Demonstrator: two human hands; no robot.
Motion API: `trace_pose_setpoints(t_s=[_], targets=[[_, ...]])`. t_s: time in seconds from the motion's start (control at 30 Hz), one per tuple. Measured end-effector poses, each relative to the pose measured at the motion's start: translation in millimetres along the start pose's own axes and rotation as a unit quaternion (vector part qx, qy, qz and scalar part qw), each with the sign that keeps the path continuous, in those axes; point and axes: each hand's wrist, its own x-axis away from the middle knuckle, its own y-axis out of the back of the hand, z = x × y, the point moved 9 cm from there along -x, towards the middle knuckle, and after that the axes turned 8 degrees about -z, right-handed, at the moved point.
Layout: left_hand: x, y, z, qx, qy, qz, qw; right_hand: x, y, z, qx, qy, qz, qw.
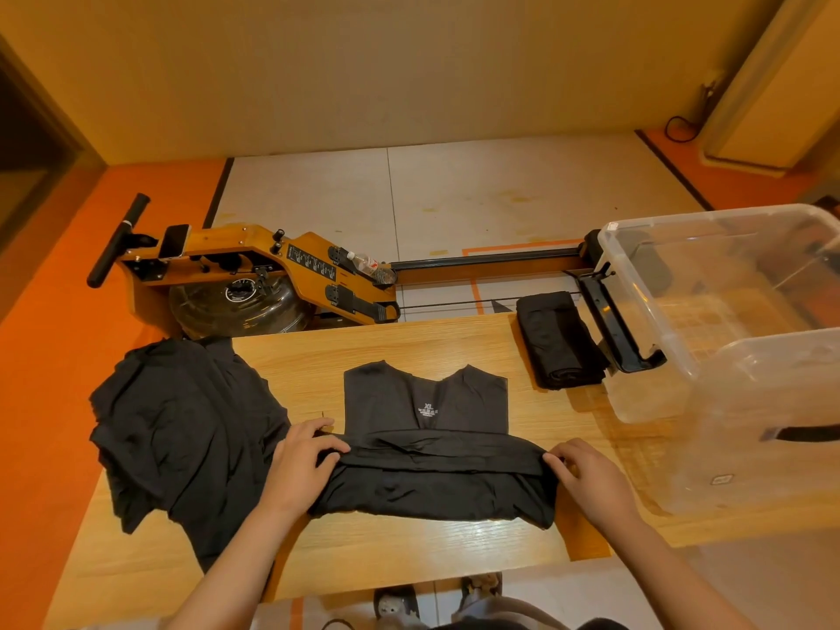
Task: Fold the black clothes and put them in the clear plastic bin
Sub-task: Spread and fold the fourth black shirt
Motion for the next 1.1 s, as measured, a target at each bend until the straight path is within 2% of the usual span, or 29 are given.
trace_pose_setpoints(t_s=[0.27, 0.37, 0.5, 0.73, 0.83, 1.0, 1.1], targets=[[-8.3, -19.8, 9.7, -0.134, -0.025, 0.084, 0.987, -2.8, -2.8, -4.6, 0.004, -0.015, 0.002, 1.0], [-10.6, -18.3, 14.1, -0.178, -0.04, 0.083, 0.98, -1.9, -1.9, -9.4, 0.005, -0.022, 0.004, 1.0], [-10.9, -11.4, 18.7, -0.179, -0.039, 0.059, 0.981, -1.3, 2.6, -14.4, 0.002, -0.031, -0.002, 1.0], [-6.5, -5.1, 29.3, -0.146, 0.008, 0.041, 0.988, -4.0, 9.5, -14.2, -0.003, -0.036, -0.01, 0.999], [-3.3, -4.6, 34.5, -0.102, 0.037, 0.039, 0.993, -4.0, 11.9, -13.9, -0.005, -0.033, -0.014, 0.999], [-0.5, 8.8, 32.3, 0.049, 0.084, 0.006, 0.995, -2.9, 13.1, -15.3, -0.01, -0.036, -0.021, 0.999], [-1.5, 18.6, 32.9, 0.062, 0.084, -0.01, 0.995, -3.4, 13.7, -15.3, -0.013, -0.039, -0.023, 0.999]])
